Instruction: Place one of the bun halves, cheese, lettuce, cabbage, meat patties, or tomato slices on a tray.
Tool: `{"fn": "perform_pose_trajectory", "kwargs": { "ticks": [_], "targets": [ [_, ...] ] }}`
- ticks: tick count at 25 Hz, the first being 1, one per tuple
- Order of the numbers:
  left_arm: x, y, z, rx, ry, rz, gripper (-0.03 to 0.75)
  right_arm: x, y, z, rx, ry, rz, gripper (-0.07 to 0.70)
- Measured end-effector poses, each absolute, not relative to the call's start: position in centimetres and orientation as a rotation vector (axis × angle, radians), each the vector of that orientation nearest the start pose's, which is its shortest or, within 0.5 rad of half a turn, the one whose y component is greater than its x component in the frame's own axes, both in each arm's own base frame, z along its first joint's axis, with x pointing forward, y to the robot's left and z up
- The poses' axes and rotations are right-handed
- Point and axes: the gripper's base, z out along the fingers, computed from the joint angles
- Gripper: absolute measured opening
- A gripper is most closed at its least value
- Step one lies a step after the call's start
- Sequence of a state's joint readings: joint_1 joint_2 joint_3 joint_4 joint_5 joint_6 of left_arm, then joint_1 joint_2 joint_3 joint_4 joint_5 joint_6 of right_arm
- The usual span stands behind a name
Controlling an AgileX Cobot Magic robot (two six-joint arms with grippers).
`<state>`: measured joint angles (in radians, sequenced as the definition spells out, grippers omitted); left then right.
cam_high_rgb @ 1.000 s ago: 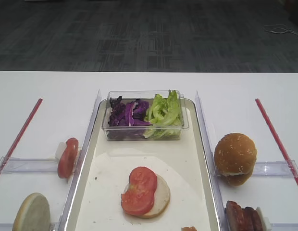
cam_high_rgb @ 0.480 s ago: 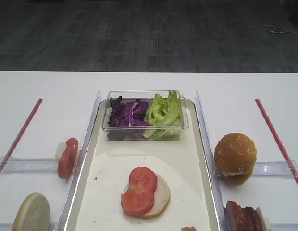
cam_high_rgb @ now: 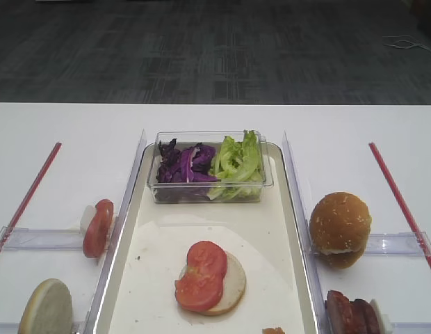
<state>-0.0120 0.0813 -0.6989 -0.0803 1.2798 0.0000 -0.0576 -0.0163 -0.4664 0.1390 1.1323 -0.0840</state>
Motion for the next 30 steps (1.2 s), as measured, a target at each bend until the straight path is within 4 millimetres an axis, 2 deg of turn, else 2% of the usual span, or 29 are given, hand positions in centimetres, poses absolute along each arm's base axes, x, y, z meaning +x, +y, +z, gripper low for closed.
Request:
{"fn": "perform_pose_trajectory", "kwargs": {
  "ticks": [9, 25, 30],
  "targets": [
    [-3.2, -0.7, 30.7, 0.034, 2.118, -0.102, 0.371, -0.7, 1.2, 26.3, -0.039, 2.125, 0.085, 0.452],
    [-1.3, -0.7, 27.6, 0.026, 2.201, -0.105, 0.371, -0.7, 1.2, 26.3, -0.039, 2.125, 0.085, 0.452],
    [-1.2, -0.7, 27.5, 0.032, 2.195, -0.101, 0.371, -0.7, 1.2, 26.3, -0.039, 2.125, 0.085, 0.452]
  ]
}}
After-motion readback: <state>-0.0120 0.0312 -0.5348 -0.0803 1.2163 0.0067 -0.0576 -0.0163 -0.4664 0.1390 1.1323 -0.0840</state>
